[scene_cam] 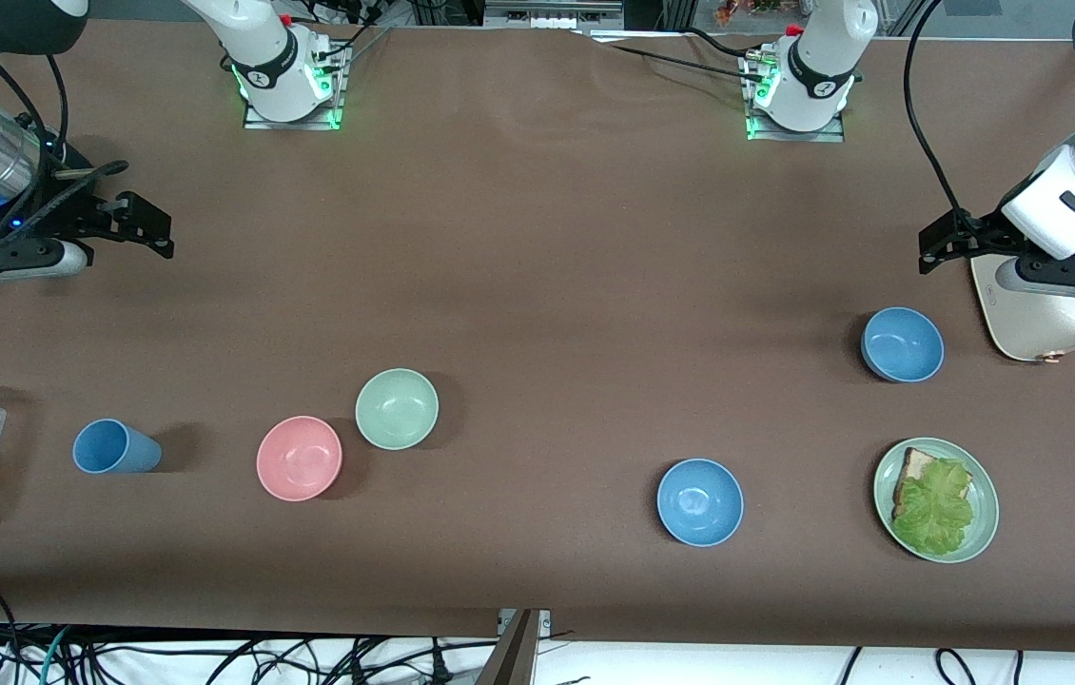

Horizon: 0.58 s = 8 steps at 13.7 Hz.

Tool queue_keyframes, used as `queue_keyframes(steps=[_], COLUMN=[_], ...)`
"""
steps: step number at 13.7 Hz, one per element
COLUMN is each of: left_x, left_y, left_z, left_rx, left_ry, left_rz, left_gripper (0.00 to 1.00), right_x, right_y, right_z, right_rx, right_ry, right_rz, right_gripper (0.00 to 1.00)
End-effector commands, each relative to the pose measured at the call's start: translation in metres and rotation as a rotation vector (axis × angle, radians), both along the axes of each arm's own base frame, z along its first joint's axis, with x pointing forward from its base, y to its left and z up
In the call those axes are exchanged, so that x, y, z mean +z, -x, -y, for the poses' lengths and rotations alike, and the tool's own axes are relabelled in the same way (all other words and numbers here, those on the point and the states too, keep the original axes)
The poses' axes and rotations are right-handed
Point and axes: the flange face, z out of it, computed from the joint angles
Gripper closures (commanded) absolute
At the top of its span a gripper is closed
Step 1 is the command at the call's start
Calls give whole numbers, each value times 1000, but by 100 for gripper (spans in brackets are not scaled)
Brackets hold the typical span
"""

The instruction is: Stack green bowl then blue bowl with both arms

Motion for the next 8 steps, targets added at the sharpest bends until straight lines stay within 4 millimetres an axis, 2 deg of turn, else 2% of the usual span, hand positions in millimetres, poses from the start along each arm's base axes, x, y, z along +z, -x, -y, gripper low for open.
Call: queue_keyframes(steps=[1,8], left_x=[6,7], left_y=[1,1], left_z=[-1,1], left_rx=[7,12], left_ry=[4,21], left_rz=[-2,-1], left_gripper=[0,0], right_x=[4,4], right_y=[1,0], right_z=[3,0], right_rx=[0,20], right_ry=[8,9], right_rz=[-15,-18], right_gripper=[0,0])
